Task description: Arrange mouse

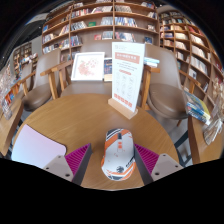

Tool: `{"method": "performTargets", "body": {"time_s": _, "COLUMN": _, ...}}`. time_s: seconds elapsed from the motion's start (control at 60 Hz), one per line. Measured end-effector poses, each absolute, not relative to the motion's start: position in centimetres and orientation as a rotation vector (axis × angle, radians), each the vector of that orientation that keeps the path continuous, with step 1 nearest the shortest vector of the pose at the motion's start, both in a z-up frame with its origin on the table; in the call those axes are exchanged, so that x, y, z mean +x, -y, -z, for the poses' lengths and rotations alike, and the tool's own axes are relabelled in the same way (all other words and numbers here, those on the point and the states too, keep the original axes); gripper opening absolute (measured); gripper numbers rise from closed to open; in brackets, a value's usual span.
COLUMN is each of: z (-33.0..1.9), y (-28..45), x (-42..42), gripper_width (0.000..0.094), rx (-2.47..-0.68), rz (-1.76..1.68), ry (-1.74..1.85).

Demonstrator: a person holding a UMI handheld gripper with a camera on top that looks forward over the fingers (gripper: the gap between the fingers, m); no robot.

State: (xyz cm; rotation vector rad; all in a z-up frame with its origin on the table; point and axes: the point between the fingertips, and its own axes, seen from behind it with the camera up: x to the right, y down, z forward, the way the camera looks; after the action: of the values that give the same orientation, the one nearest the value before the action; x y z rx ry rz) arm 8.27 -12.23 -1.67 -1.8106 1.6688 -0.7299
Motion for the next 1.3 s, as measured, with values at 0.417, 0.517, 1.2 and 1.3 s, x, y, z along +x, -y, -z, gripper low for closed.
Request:
{"method": "performTargets", "body": {"time_s": 0.417, "z": -2.5, "y": 10.8, "x": 7.8, "gripper_width": 0.0422, "rx": -1.812, "rz": 0.843, "ry": -1.619}}
{"method": "performTargets", "body": {"time_s": 0.517, "z": -6.2, "y": 6.9, "x": 6.0, "gripper_width": 0.0422, "rx": -1.774, "rz": 0.797, "ry": -1.577}}
{"method": "performTargets", "body": {"time_s": 1.2, "z": 1.0, "y": -12.9, "x": -1.9, "gripper_width": 0.0462, "rx": -1.869, "rz": 0.699, "ry": -1.606}}
{"method": "performTargets", "body": {"time_s": 1.3, "z": 1.1, "y": -13.0, "x": -2.0, "gripper_width": 0.0560, "rx": -1.844, "rz": 0.687, "ry": -1.626}}
